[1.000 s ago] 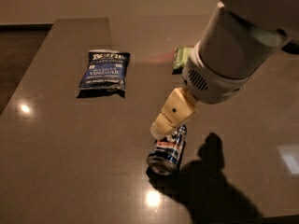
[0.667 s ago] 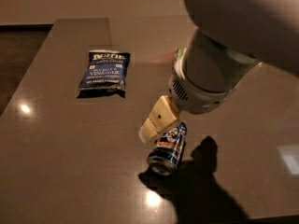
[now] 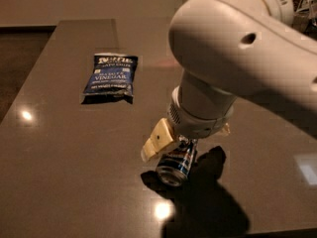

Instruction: Move pepsi can near blue chip bag

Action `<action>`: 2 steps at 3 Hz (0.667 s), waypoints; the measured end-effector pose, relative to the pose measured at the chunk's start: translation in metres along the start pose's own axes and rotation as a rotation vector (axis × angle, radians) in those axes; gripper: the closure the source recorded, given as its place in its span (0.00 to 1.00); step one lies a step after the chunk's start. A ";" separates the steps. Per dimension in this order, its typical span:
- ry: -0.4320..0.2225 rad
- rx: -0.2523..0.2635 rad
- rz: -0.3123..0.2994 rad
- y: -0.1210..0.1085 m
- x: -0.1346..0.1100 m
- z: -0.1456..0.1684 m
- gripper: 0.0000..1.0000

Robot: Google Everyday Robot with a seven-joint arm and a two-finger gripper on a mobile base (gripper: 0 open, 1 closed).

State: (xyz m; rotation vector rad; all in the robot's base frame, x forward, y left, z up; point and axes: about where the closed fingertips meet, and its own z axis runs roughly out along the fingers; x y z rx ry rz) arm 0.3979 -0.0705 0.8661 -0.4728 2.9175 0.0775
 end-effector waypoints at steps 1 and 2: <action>0.032 -0.012 0.023 0.004 -0.001 0.019 0.00; 0.047 -0.022 0.010 0.008 -0.004 0.028 0.18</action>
Offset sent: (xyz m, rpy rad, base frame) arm 0.0126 0.0167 -0.0386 0.0112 0.0796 0.0166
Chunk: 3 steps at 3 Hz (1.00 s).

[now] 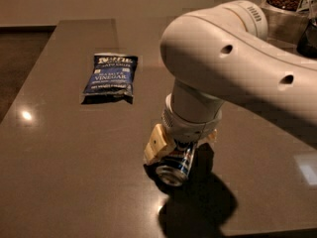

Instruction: Move pepsi can near blue chip bag

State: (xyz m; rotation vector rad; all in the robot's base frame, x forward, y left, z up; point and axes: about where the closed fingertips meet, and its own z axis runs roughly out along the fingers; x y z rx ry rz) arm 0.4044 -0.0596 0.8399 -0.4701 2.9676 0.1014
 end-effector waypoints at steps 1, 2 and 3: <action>0.000 0.002 -0.073 0.004 -0.012 -0.006 0.47; -0.003 -0.002 -0.151 0.008 -0.027 -0.015 0.70; 0.011 -0.045 -0.357 0.020 -0.071 -0.024 0.99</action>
Offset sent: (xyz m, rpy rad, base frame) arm 0.0361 0.0225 0.0311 -0.0226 -0.0187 0.2411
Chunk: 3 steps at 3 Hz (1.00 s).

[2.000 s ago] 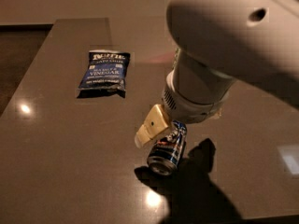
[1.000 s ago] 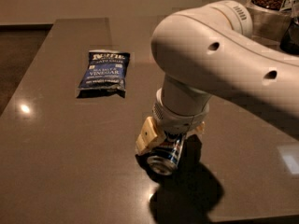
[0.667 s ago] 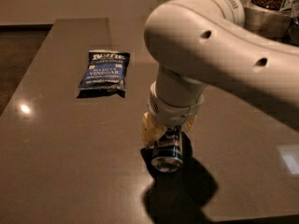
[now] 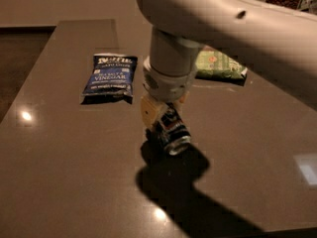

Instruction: Move pepsi can near blue chip bag

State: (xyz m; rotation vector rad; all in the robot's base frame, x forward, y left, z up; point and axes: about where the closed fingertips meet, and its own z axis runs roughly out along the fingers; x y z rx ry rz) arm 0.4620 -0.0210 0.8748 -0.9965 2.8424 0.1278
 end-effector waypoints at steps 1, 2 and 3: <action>0.003 -0.053 -0.162 0.003 -0.038 0.006 1.00; 0.013 -0.095 -0.268 0.006 -0.069 0.020 0.84; 0.016 -0.133 -0.326 0.007 -0.087 0.035 0.59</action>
Offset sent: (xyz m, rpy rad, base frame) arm 0.0805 0.0759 -0.0223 0.0557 0.0802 0.4209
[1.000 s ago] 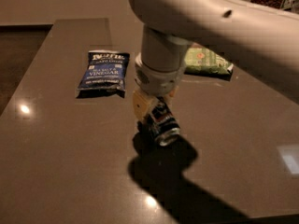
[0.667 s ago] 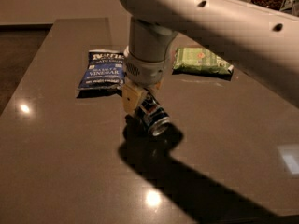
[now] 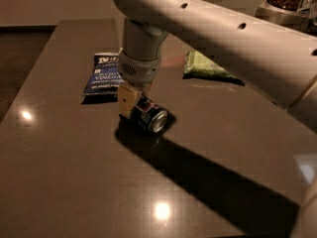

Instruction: Move pepsi can near blue chip bag

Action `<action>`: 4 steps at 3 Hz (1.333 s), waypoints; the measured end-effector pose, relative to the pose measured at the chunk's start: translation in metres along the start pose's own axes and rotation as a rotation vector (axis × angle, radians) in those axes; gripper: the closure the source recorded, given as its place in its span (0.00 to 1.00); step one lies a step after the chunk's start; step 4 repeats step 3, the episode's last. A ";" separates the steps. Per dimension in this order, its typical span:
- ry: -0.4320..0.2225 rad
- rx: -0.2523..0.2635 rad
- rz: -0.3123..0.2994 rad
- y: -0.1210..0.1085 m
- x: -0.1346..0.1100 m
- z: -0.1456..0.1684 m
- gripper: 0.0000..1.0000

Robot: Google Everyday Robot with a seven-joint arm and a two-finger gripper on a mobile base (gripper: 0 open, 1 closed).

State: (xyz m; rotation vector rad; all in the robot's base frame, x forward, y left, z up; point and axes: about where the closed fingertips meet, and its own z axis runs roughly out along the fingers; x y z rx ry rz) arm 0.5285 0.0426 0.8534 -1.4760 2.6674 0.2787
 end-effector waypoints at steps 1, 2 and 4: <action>-0.005 -0.016 -0.032 -0.006 -0.011 0.009 0.28; -0.009 -0.015 -0.032 -0.006 -0.012 0.010 0.06; -0.012 -0.014 -0.032 -0.006 -0.013 0.011 0.00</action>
Offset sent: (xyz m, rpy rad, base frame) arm 0.0091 0.0064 -0.0070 0.0102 0.0052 0.0298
